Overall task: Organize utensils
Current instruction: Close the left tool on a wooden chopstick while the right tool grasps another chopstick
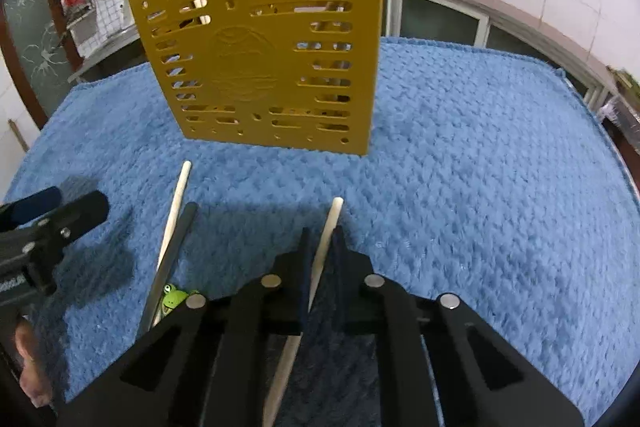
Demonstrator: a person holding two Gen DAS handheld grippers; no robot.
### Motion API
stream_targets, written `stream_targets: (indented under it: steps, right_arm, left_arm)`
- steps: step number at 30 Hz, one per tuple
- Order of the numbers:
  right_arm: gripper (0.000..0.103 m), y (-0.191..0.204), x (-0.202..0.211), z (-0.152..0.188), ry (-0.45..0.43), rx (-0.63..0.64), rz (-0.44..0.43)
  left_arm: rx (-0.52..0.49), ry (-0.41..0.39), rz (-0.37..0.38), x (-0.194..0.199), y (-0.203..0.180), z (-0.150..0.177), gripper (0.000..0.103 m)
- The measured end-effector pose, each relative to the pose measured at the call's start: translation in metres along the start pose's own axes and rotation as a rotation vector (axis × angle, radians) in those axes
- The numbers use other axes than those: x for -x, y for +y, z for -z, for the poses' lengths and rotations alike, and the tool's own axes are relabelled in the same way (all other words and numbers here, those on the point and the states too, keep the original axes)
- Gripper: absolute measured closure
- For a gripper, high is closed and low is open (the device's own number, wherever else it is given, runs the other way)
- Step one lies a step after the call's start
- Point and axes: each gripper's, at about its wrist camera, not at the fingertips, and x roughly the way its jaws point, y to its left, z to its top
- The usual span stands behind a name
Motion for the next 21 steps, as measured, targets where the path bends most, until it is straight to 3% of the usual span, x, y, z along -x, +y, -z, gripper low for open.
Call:
stream_targets:
  steps: [5,8,12,16,18,21]
  right_arm:
    - [0.097,-0.02,0.006,0.0,-0.001,0.007,0.009]
    - [0.097,-0.038,0.01,0.002,0.001,-0.018,0.016]
    - [0.096,-0.054,0.014,0.005,0.004,-0.037,0.024]
    - [0.096,-0.061,0.014,0.006,0.005,-0.041,0.016]
    - [0.096,-0.06,0.013,0.005,0.004,-0.033,0.02]
    - [0.096,-0.061,0.013,0.006,0.005,-0.031,0.016]
  left_arm:
    - [-0.018,0.017,0.038,-0.004,-0.02,-0.007,0.02]
    - [-0.038,0.04,0.051,-0.01,-0.032,-0.009,0.031]
    - [-0.047,0.096,0.093,-0.02,-0.044,-0.011,0.058]
    - [-0.054,0.13,0.105,-0.03,-0.055,-0.015,0.067]
    - [-0.065,0.161,0.113,-0.036,-0.06,-0.015,0.082]
    - [-0.061,0.174,0.105,-0.041,-0.062,-0.015,0.084]
